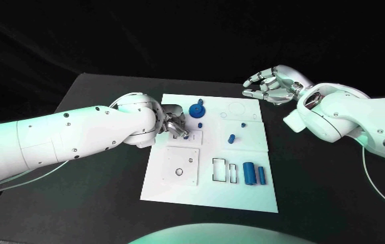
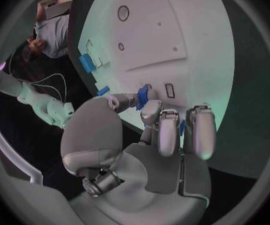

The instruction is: Assemble the parts on the task board

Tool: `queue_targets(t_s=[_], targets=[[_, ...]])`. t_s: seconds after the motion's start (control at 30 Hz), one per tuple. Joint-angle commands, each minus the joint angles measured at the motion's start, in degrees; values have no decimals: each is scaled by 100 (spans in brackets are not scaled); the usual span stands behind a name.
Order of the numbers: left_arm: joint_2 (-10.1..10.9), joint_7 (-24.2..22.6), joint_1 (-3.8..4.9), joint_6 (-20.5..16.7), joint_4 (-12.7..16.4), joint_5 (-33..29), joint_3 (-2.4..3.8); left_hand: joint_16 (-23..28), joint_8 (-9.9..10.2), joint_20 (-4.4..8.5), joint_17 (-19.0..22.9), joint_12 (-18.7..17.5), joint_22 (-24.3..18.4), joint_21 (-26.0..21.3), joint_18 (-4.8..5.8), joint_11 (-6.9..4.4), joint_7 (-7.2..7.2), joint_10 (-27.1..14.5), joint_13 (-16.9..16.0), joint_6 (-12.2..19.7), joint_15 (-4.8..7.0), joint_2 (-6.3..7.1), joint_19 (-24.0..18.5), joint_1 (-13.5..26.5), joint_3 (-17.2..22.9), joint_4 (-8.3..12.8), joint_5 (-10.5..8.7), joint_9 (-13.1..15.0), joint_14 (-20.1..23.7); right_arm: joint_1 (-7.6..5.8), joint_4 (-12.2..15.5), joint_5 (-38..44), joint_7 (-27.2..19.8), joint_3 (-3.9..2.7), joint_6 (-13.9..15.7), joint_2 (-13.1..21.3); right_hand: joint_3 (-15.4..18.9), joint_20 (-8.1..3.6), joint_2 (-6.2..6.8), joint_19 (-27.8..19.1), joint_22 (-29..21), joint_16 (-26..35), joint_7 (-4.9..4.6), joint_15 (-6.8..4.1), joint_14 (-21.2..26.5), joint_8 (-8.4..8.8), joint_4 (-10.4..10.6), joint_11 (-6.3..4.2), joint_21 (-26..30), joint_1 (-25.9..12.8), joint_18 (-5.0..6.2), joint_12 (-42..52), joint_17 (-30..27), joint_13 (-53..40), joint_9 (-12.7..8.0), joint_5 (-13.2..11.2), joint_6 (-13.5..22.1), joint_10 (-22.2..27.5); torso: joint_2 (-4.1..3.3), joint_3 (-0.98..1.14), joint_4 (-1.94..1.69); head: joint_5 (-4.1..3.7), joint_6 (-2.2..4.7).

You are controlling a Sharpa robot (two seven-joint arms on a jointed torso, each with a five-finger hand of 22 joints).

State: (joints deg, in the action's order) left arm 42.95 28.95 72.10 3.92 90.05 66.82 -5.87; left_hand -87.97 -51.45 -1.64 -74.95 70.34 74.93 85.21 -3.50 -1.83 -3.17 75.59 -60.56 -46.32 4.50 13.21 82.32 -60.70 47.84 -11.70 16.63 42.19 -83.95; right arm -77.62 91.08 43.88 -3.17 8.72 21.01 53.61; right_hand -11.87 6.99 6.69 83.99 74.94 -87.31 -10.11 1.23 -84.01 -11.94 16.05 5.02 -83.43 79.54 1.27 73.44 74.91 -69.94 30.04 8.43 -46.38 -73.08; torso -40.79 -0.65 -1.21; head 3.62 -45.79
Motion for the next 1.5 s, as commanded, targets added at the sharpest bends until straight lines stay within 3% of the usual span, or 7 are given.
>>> queue_targets(t_s=[0.03,0.57,0.9,1.3,1.5], targets=[[3,0,-2,-25,18,51,1,-22,-23,3,-1215,30,425,36,104,10,72,49,-17,-70,38,-67,52,16,1004,1041,31,252,-529,4,11,63,-8,0,-86,6,6,-5,-22,137,1024,23,13,-34,-420,-29,28,12,31,-16,67,-25,813,-3,6,26,-35,31,0,1,-1,1,-5],[-6,32,-2,354,-12,89,0,-33,-68,11,-1230,41,439,41,107,-6,92,60,-10,-101,51,-86,62,51,985,1037,30,275,-534,8,10,65,2,1,-108,8,6,-5,-22,137,1024,23,13,-34,-420,-29,28,12,31,-16,67,-25,813,-3,6,26,-35,31,0,-1,-1,2,-33],[-77,34,-26,409,-61,146,-5,-43,-100,17,-1244,69,435,38,106,-18,108,83,-35,-114,60,-100,59,84,956,1024,20,292,-538,11,21,70,3,1,-126,12,13,-5,-30,134,1021,28,15,-35,-417,-35,35,11,38,-28,68,-26,804,-1,6,27,-41,32,4,1,4,-1,-37],[-9,22,-41,227,9,133,-4,-55,-129,23,-1262,100,439,38,106,-32,124,108,-67,-129,70,-122,62,89,949,1029,22,305,-543,12,30,72,0,1,-119,32,17,-6,-35,131,1017,29,16,-36,-416,-40,37,10,43,-35,69,-23,801,-4,7,28,-48,27,-1,-3,2,-14,-26],[106,22,-42,35,128,2,29,-55,-141,27,-1261,105,446,41,108,-41,132,113,-67,-133,77,-135,67,80,959,1042,27,310,-543,12,31,72,-1,1,-113,43,17,-6,-35,131,1017,29,16,-36,-416,-40,37,10,43,-35,69,-23,801,-4,7,28,-48,27,-2,0,-1,-18,-19]])
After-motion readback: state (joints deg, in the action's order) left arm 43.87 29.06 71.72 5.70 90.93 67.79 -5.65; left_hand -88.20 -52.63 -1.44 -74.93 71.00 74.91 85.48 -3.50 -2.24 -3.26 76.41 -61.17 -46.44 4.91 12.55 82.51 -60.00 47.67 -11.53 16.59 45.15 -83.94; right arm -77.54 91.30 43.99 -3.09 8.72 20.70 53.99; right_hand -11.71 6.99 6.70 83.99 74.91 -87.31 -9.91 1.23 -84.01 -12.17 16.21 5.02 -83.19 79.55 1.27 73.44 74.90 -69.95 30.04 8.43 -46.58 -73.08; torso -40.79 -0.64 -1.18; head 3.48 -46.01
